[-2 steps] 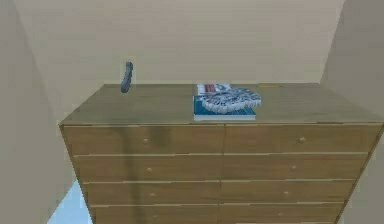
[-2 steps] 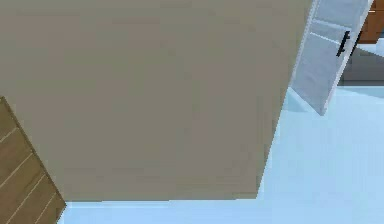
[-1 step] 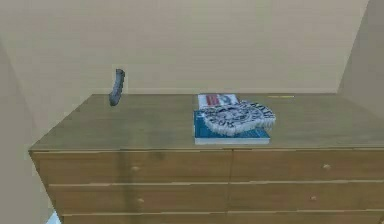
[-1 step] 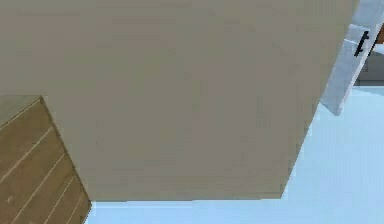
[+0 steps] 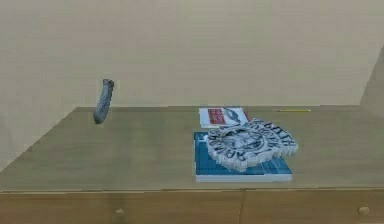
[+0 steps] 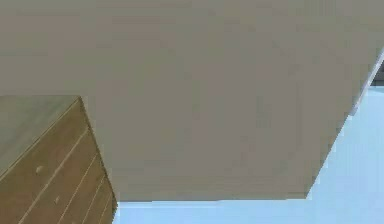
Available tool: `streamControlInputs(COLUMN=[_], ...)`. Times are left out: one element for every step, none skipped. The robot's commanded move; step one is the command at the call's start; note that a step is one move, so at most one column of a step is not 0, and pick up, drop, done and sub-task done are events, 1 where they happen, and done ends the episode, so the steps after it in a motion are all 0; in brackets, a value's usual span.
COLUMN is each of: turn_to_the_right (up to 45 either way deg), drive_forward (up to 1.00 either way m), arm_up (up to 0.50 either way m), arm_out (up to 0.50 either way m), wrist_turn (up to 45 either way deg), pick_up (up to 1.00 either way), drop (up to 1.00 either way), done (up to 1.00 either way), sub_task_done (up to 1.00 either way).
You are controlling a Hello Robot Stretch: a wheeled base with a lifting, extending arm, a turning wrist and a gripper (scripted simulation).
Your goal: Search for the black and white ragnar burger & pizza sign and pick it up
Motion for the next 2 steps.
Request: streamControlInputs(turn_to_the_right=[45.0,45.0], drive_forward=[0.00,0.00], arm_up=[0.00,0.00], arm_out=[0.00,0.00], wrist_turn=[0.0,0.0], pick_up=[0.00,0.00], drop=[0.00,0.00], done=[0.00,0.00], sub_task_done=[0.00,0.00])
